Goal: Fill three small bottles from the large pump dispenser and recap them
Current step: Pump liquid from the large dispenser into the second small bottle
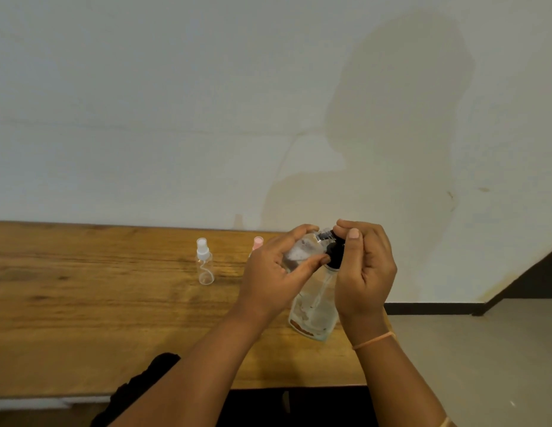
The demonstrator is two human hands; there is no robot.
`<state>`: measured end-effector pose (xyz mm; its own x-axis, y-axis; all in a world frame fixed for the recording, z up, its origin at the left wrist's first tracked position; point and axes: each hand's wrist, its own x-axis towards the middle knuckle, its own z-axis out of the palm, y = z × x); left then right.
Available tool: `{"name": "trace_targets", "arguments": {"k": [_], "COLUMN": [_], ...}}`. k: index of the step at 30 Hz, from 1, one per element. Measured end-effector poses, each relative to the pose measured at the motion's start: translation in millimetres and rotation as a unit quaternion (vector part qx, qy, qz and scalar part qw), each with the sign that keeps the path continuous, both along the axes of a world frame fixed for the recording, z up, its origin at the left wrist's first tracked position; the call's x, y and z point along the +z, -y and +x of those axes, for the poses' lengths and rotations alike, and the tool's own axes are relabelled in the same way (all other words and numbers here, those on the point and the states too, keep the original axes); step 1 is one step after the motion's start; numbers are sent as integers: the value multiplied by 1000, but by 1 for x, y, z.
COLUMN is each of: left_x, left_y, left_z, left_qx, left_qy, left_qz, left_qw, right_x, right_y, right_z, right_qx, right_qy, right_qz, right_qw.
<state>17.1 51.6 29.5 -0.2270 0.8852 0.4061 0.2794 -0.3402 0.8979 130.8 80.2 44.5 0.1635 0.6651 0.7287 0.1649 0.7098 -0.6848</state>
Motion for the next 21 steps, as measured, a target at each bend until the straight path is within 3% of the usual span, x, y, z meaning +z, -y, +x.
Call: {"name": "trace_targets", "arguments": {"k": [11,14,21], "left_x": [-6,-1,-12], "left_y": [0,-1,-4], "left_z": [2,-1,1], "left_qx": [-13,9,-9], "left_qy": [14,-17,-22], "left_qz": [-10,11,-10], "left_qw": [1000,1000,1000], "right_x": [-7,1,-13], "right_y": [-2,-2,-4], "right_z": [4,3,4], "right_qx": [9,5,-17], "right_qy": [-1,-6,38], "right_qz": [-8,4,16], "right_qw": [1000,1000,999]}}
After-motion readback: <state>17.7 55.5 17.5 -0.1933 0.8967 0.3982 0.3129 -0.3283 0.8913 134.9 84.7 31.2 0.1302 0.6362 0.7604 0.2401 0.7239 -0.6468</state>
